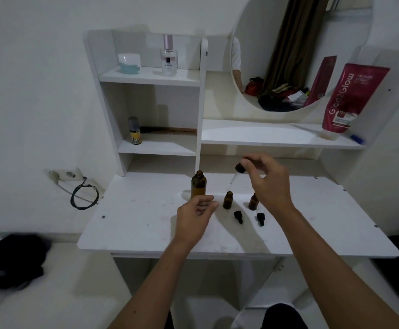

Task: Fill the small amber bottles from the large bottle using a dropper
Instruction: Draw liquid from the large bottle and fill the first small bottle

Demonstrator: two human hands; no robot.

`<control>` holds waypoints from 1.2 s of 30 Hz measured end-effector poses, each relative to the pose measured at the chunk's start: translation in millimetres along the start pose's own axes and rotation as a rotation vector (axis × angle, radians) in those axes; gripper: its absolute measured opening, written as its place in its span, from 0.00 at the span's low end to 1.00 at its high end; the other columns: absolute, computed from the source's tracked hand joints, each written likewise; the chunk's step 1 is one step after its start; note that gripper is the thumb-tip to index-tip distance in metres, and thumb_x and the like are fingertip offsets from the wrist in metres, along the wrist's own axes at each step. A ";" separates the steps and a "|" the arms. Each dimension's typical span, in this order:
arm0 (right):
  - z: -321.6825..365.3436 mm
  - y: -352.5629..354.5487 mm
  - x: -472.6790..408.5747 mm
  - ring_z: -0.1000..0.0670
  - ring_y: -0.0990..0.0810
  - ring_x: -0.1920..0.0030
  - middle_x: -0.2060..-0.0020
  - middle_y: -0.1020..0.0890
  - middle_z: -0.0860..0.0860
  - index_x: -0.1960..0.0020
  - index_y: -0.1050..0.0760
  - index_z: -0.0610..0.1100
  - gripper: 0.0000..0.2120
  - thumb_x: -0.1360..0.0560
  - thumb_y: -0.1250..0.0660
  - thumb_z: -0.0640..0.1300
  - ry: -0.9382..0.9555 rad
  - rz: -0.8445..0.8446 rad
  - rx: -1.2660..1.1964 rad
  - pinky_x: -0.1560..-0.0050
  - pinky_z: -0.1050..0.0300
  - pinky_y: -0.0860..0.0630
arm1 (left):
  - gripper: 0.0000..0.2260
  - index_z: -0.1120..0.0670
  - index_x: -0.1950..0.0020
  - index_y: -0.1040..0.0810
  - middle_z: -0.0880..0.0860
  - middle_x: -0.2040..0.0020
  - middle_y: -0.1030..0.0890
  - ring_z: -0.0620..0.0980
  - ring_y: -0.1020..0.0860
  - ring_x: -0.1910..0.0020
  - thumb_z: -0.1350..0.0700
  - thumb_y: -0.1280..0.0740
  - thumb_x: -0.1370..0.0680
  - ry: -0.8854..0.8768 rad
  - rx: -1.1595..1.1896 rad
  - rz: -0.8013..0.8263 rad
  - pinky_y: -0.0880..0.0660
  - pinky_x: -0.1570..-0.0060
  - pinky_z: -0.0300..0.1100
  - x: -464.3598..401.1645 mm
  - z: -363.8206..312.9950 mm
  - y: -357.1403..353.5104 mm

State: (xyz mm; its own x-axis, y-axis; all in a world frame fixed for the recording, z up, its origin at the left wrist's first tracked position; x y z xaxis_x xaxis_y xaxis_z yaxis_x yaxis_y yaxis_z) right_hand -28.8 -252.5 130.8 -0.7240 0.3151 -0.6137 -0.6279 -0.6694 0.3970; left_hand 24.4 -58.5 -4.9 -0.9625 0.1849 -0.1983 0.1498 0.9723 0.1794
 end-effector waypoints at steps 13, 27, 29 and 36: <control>34.3 -37.6 -21.5 0.55 0.15 0.48 0.52 0.13 0.54 0.43 0.16 0.44 0.07 0.20 0.28 0.44 -0.045 0.007 -0.231 0.42 0.60 0.20 | 0.24 0.52 0.31 0.24 0.47 0.37 0.19 0.46 0.21 0.41 0.51 0.23 0.26 -0.016 -0.123 -0.082 0.22 0.40 0.40 -32.7 10.2 38.3; 26.4 -55.1 -41.3 0.53 0.15 0.47 0.50 0.13 0.53 0.42 0.16 0.44 0.08 0.19 0.29 0.44 -0.037 -0.007 -0.226 0.41 0.59 0.19 | 0.19 0.50 0.35 0.22 0.38 0.47 0.20 0.38 0.21 0.47 0.54 0.23 0.25 -0.043 -0.128 -0.041 0.24 0.47 0.29 -43.8 17.2 32.1; 24.4 -55.2 -43.0 0.53 0.15 0.47 0.50 0.13 0.52 0.42 0.16 0.43 0.08 0.19 0.28 0.44 -0.041 -0.006 -0.228 0.41 0.59 0.19 | 0.19 0.49 0.35 0.22 0.38 0.47 0.20 0.37 0.21 0.47 0.54 0.23 0.25 -0.047 -0.127 -0.044 0.25 0.49 0.26 -43.8 17.5 32.1; 22.6 -75.3 -36.3 0.59 0.16 0.50 0.53 0.14 0.54 0.44 0.16 0.42 0.06 0.20 0.28 0.42 0.016 0.103 -0.140 0.45 0.68 0.22 | 0.18 0.48 0.37 0.22 0.35 0.48 0.21 0.36 0.21 0.47 0.55 0.23 0.25 -0.043 -0.109 -0.051 0.26 0.49 0.26 -42.9 16.4 32.7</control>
State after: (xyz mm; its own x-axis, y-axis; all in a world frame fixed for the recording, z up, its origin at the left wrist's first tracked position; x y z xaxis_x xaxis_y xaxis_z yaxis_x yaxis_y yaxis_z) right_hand 38.3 -198.4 138.6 -0.7773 0.2295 -0.5858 -0.5036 -0.7850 0.3607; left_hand 74.3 -32.2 -6.4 -0.9573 0.1437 -0.2509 0.0730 0.9598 0.2711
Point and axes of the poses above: each hand's wrist, its own x-axis away from the middle knuckle, its own y-axis out of the back of the hand, z = x × y, the point moved 6 cm from there along -x, towards the middle knuckle
